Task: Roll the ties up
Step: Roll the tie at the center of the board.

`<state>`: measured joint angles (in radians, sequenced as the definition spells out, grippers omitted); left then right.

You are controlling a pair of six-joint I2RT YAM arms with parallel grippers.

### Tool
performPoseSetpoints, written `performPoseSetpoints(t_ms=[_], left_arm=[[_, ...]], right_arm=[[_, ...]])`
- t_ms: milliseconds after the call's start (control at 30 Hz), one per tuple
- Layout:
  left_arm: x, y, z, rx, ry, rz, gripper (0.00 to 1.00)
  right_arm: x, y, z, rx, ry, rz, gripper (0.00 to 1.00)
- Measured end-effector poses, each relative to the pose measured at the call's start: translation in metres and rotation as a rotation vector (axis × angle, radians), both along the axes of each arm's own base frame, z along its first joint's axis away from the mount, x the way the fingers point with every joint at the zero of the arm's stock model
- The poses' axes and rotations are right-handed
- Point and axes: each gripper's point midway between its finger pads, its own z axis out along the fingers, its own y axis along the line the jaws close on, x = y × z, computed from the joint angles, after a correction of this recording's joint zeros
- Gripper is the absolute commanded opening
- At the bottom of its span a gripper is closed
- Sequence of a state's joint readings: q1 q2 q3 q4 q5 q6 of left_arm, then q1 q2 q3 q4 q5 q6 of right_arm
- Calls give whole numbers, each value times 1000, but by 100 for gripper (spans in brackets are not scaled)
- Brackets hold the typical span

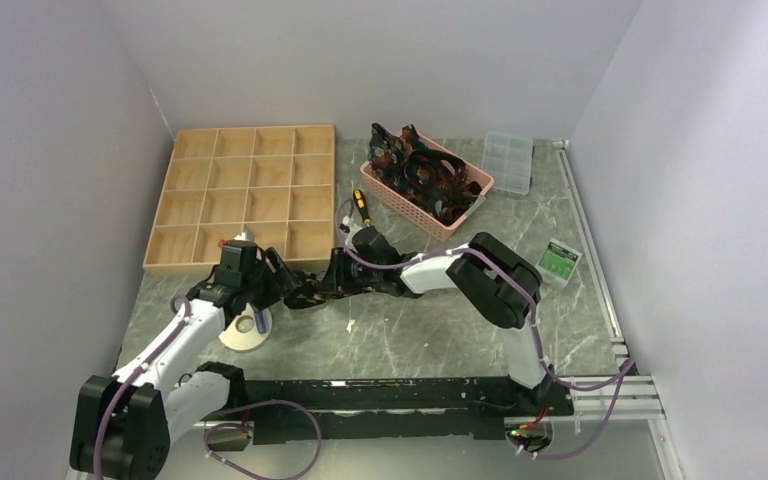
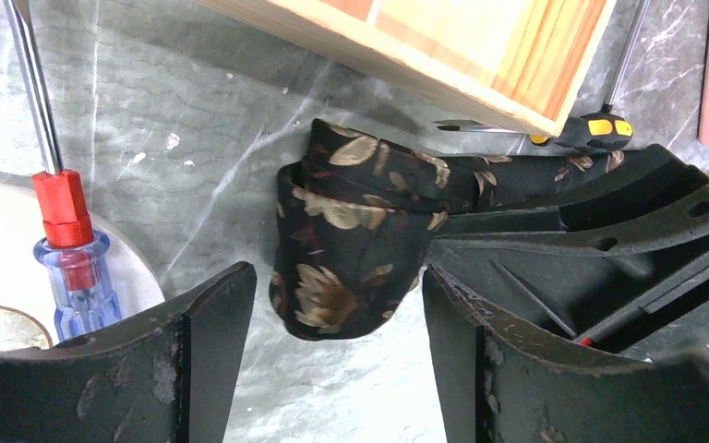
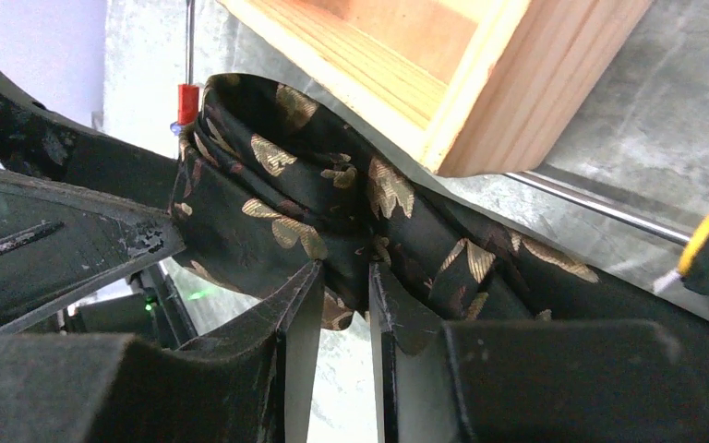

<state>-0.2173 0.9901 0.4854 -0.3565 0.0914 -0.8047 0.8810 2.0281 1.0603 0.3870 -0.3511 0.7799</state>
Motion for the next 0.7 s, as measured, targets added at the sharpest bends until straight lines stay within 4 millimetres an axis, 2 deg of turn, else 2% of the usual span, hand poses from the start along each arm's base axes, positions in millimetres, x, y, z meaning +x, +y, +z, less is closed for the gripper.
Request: performPoseSetpoints(t_ms=[100, 233, 367, 567, 700], left_arm=[[1, -2, 0, -8, -4, -8, 65], [-1, -3, -4, -8, 5, -17, 64], [-3, 0, -5, 0, 4, -9, 63], [-5, 8, 1, 26, -28, 19, 63], [-7, 9, -1, 29, -20, 25, 63]], right_arm=[[-1, 6, 0, 38, 27, 5, 33], [-3, 11, 1, 79, 62, 5, 49], [-3, 12, 7, 109, 72, -1, 57], [-5, 10, 13, 114, 80, -8, 59], [-7, 14, 15, 104, 92, 0, 55]])
